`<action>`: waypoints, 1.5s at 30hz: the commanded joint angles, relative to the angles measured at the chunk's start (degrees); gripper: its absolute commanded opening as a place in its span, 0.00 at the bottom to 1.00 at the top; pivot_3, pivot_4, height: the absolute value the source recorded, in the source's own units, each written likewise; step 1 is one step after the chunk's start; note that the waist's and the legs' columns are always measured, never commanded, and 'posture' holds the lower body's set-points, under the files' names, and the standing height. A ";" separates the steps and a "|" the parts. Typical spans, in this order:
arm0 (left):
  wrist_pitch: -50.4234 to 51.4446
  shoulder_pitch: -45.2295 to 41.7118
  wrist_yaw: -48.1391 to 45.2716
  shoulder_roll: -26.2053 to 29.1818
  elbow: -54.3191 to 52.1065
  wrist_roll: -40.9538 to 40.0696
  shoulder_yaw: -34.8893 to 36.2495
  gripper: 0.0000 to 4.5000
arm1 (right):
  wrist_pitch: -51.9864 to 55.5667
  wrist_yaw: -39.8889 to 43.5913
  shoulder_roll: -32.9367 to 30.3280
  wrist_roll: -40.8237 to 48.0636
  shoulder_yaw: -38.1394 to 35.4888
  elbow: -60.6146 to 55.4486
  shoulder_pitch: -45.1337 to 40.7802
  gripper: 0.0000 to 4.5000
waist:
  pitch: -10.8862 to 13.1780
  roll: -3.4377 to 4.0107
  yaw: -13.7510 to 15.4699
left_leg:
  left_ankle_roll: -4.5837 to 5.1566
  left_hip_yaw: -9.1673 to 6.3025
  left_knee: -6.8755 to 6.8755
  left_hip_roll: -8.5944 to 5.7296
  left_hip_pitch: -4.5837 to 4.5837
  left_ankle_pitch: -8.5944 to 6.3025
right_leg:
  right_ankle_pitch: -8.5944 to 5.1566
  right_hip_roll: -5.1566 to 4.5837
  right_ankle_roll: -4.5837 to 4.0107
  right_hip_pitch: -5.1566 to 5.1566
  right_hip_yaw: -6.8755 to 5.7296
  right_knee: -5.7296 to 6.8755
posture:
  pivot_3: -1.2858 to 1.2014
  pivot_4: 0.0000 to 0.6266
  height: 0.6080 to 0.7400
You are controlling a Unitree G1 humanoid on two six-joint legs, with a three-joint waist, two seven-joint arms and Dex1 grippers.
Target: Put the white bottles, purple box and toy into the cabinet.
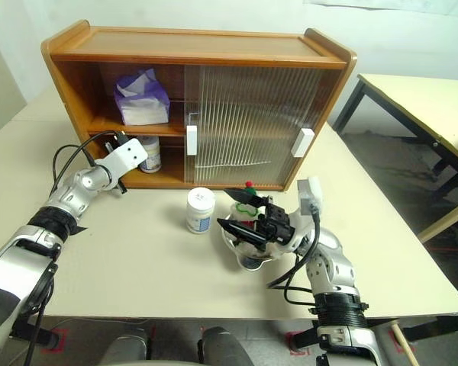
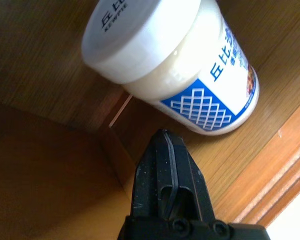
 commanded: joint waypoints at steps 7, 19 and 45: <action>-5.04 -3.85 0.69 -3.93 6.52 0.25 -0.83 0.01 | 0.86 -0.37 -1.09 0.51 -0.81 -1.83 1.26 1.00 | 0.00 0.00 -0.41 | 0.00 0.00 0.02 -0.01 -0.01 0.00 | -0.09 0.00 0.19 0.02 0.00 0.00 | 0.45 0.00 1.00; -6.59 -6.68 0.74 -8.01 9.89 0.64 -1.44 0.01 | 1.12 -0.67 -1.10 0.47 -0.78 -2.50 1.64 1.00 | 0.00 -0.01 -1.08 | 0.02 0.00 0.08 -0.04 -0.06 -0.01 | -0.11 0.00 0.31 0.05 0.01 -0.04 | 0.45 0.00 1.00; 8.95 29.32 -37.44 3.29 -38.49 -36.48 14.30 0.67 | -0.66 2.65 -2.99 -0.18 -1.33 1.74 0.01 1.00 | -0.34 0.16 -1.03 | -0.07 0.02 0.05 -0.03 0.02 -0.04 | 0.14 0.00 -0.44 0.03 -0.02 0.18 | 0.47 0.00 1.00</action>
